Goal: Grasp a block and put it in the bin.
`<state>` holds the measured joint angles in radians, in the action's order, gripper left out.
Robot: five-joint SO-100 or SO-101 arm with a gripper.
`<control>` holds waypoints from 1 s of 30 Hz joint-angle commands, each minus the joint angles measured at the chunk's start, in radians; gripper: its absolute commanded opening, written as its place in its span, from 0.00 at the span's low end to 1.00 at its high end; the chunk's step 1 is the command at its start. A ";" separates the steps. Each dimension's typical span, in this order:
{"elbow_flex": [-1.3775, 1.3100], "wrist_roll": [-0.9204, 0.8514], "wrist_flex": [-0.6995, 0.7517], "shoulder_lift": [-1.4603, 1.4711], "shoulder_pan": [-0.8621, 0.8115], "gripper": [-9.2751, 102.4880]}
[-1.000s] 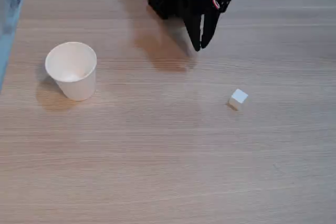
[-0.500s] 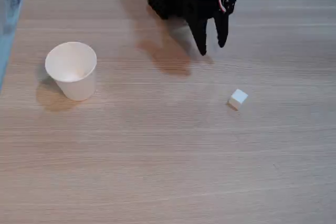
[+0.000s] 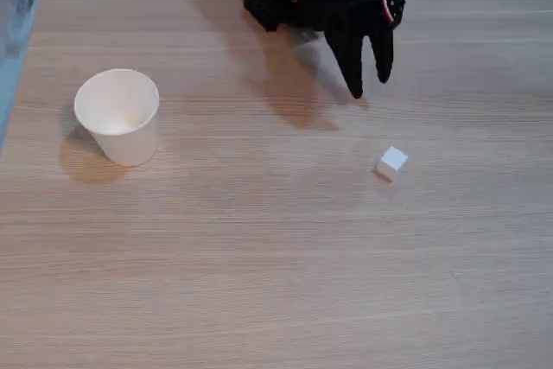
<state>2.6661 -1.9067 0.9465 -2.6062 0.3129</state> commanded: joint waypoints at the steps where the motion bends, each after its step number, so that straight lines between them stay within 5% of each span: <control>1: -0.044 0.011 -0.048 0.055 0.014 0.34; 30: -0.272 0.075 -0.345 0.538 -0.035 0.34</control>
<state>2.4390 -1.8408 0.6213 -2.0877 0.2777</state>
